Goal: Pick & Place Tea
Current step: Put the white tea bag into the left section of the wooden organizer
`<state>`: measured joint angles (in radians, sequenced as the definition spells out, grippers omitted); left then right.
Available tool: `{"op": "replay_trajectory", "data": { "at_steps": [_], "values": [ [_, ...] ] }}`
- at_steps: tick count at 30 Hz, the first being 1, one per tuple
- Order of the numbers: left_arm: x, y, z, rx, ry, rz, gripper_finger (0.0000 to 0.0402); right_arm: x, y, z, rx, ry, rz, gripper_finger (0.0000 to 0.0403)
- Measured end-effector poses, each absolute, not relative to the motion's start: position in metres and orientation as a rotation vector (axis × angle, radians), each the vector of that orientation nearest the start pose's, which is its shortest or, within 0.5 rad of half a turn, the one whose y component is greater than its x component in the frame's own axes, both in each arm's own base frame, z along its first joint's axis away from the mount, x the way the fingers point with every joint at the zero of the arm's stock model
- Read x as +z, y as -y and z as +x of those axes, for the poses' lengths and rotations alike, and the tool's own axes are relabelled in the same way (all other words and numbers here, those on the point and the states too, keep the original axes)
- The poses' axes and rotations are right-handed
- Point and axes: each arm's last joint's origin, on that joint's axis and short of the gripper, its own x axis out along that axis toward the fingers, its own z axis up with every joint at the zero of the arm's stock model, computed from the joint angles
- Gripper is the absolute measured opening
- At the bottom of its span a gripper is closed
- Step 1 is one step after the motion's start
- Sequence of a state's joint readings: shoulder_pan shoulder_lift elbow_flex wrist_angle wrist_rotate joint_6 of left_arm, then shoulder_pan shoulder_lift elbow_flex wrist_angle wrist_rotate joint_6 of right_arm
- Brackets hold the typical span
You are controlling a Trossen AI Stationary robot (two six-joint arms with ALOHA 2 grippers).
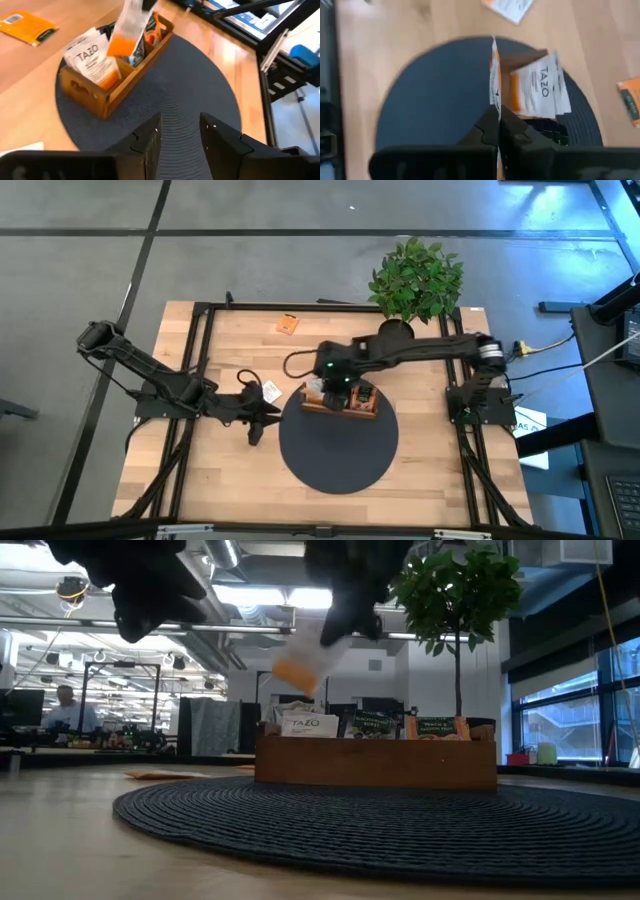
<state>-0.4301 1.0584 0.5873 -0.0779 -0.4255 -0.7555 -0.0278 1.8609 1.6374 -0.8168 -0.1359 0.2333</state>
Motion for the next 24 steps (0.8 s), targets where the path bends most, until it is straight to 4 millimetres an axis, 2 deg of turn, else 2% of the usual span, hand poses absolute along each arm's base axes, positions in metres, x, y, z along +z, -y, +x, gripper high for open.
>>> {"op": "replay_trajectory", "data": {
  "at_steps": [4, 10, 24],
  "values": [
    [0.224, 0.079, 0.2, 0.193, -0.498, -0.497, 0.0128, 0.258, 0.011, 0.41, -0.025, -1.114, 0.277, 0.0003],
    [0.222, 0.078, 0.199, 0.209, -0.517, -0.479, 0.0127, 0.24, 0.017, 0.415, -0.026, -1.174, 0.257, 0.0004],
    [0.221, 0.075, 0.198, 0.277, -0.503, -0.439, 0.0128, 0.238, 0.02, 0.413, -0.011, -1.201, 0.214, 0.001]
  ]
}}
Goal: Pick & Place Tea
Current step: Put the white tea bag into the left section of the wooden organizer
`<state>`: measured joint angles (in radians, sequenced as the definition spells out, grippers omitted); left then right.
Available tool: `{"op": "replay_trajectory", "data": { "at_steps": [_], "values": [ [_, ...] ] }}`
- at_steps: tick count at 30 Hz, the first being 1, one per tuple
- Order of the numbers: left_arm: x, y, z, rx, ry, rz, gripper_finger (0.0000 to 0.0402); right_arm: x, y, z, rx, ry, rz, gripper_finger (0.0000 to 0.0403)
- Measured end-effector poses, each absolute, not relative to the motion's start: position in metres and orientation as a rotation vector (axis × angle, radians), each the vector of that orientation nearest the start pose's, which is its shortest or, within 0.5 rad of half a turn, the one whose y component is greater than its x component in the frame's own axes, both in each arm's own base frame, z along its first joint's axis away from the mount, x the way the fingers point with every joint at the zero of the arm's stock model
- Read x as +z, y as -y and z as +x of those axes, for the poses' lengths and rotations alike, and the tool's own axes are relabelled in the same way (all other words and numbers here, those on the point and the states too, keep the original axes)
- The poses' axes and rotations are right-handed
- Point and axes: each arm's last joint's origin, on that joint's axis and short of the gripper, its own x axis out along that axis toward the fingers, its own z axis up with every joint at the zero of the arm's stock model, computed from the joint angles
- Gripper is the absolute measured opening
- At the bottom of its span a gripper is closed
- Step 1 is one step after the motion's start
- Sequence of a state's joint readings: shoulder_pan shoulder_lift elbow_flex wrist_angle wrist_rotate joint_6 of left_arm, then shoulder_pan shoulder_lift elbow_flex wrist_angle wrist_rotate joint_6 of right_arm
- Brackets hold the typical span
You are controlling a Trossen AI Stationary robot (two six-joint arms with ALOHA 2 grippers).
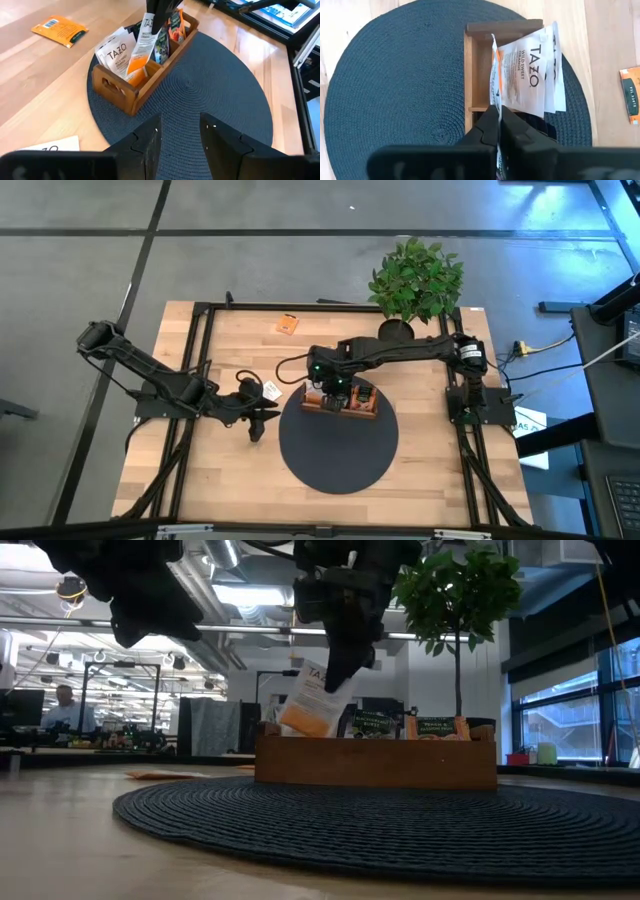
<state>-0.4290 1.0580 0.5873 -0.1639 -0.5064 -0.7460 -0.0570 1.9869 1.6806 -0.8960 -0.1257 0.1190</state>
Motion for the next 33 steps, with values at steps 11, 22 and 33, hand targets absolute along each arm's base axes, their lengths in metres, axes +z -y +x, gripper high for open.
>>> {"op": "replay_trajectory", "data": {
  "at_steps": [11, 22, 33],
  "values": [
    [0.221, 0.075, 0.198, 0.278, -0.502, -0.439, 0.0128, 0.238, 0.021, 0.413, 0.015, -1.2, 0.172, 0.0044],
    [0.211, 0.068, 0.191, 0.391, -0.592, -0.47, 0.0127, 0.244, 0.022, 0.415, -0.024, -1.158, 0.253, 0.0061],
    [0.158, 0.035, 0.174, 0.736, -0.734, -0.646, 0.0127, 0.252, -0.003, 0.425, 0.006, -1.047, 0.312, 0.0061]
  ]
}}
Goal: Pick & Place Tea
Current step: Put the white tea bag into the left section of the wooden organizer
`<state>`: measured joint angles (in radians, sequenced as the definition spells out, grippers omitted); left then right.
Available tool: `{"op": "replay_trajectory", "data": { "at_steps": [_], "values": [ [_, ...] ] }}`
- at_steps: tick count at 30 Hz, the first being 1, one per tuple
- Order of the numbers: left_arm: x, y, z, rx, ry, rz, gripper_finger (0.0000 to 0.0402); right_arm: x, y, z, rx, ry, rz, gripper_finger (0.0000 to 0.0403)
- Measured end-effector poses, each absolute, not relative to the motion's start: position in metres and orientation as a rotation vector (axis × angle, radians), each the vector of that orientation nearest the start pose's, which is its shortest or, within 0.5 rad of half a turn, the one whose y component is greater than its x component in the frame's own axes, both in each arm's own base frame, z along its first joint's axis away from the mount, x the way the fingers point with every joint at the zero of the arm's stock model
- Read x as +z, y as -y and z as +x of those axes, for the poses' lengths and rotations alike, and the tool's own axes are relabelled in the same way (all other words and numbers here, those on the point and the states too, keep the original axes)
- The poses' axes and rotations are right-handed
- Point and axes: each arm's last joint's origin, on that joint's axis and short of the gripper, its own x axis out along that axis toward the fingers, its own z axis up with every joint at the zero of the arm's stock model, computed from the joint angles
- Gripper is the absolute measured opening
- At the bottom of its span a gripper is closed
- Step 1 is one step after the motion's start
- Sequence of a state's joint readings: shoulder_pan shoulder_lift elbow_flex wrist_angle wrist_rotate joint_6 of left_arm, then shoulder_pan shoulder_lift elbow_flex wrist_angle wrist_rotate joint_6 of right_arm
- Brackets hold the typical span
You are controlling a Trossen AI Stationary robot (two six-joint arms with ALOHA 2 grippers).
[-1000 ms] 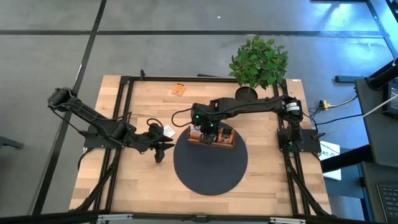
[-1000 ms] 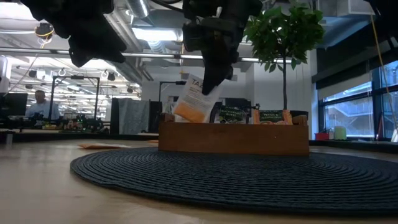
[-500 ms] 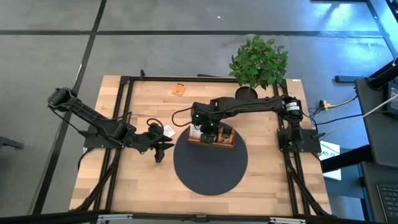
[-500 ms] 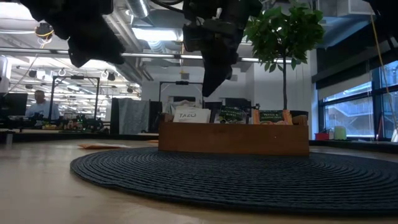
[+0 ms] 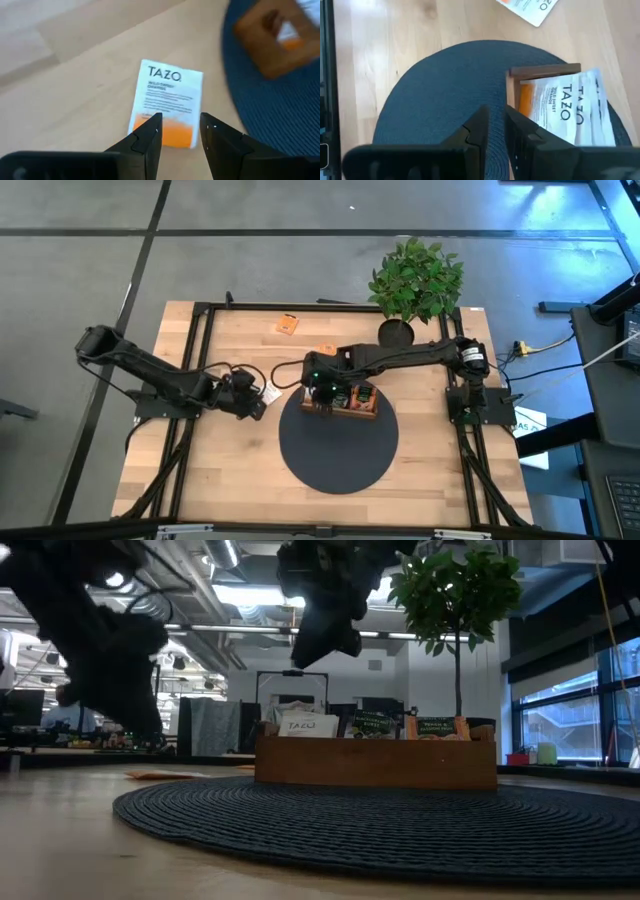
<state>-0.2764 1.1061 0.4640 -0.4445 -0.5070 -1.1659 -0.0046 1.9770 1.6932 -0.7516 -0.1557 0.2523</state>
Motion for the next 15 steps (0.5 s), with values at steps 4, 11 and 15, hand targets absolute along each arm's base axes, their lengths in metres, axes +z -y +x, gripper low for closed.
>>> {"op": "replay_trajectory", "data": {
  "at_steps": [4, 11, 15],
  "values": [
    [0.145, 0.029, 0.174, 0.712, -0.711, -0.702, 0.0128, 0.252, -0.003, 0.426, 0.0, -1.045, 0.311, 0.0061],
    [0.129, 0.026, 0.164, 0.698, -0.738, -0.64, 0.0127, 0.252, -0.003, 0.426, 0.0, -1.044, 0.311, 0.0061],
    [0.124, 0.025, 0.161, 0.698, -0.739, -0.62, 0.0127, 0.253, -0.003, 0.427, 0.003, -1.032, 0.309, 0.0061]
  ]
}}
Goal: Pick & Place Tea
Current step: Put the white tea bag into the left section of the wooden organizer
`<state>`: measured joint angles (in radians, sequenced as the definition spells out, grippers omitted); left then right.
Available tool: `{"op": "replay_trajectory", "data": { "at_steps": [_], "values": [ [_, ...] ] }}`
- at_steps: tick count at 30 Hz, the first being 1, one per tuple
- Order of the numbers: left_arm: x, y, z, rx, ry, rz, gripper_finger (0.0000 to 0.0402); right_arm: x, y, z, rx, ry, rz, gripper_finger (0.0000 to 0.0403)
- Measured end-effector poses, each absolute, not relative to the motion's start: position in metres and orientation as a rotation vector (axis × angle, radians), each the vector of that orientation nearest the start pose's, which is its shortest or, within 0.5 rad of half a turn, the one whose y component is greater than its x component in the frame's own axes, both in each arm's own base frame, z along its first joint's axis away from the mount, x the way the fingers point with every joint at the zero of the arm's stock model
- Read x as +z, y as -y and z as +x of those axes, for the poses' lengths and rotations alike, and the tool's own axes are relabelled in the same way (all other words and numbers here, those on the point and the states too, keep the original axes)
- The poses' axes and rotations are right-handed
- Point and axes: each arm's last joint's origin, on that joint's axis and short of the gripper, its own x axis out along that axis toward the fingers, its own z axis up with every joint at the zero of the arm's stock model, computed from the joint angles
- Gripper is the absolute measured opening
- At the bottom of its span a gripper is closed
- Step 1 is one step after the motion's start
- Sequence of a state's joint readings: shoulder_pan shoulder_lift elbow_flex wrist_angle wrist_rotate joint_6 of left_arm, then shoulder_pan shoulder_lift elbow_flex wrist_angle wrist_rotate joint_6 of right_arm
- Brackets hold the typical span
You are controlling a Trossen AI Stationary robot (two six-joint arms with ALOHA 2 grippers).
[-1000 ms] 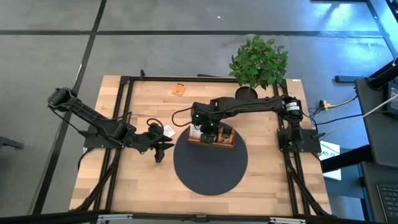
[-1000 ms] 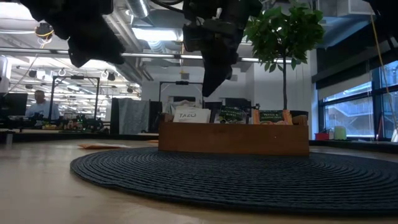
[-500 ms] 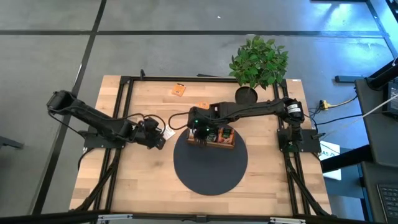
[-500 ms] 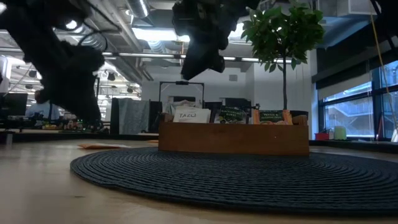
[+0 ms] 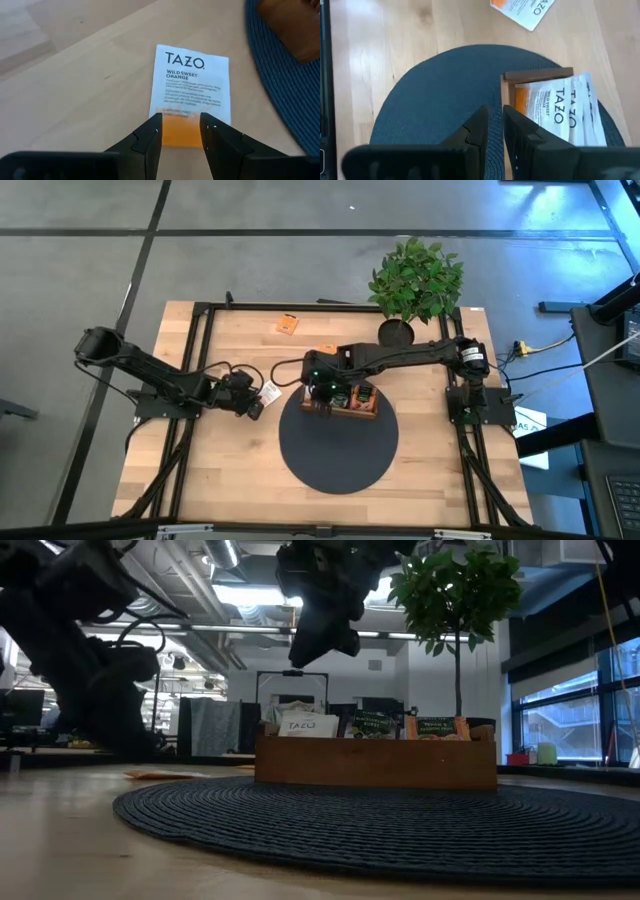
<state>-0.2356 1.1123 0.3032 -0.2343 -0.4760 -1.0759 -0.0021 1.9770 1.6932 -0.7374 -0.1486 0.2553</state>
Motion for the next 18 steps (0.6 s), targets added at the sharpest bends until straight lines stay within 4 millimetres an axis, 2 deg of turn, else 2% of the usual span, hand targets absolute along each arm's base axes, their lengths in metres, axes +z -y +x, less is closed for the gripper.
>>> {"op": "replay_trajectory", "data": {
  "at_steps": [7, 11, 14, 18],
  "values": [
    [0.12, 0.028, 0.172, 0.619, -0.721, -0.534, 0.0128, 0.256, -0.003, 0.431, 0.013, -0.981, 0.303, 0.0061],
    [0.109, 0.029, 0.175, 0.619, -0.776, -0.502, 0.0127, 0.256, -0.003, 0.431, 0.014, -0.98, 0.303, 0.0061],
    [0.102, 0.029, 0.178, 0.643, -0.803, -0.501, 0.0127, 0.256, -0.003, 0.431, 0.014, -0.98, 0.303, 0.0062],
    [0.1, 0.038, 0.184, 0.555, -0.795, -0.54, 0.0128, 0.256, -0.003, 0.431, 0.01, -0.98, 0.31, 0.0062]
  ]
}}
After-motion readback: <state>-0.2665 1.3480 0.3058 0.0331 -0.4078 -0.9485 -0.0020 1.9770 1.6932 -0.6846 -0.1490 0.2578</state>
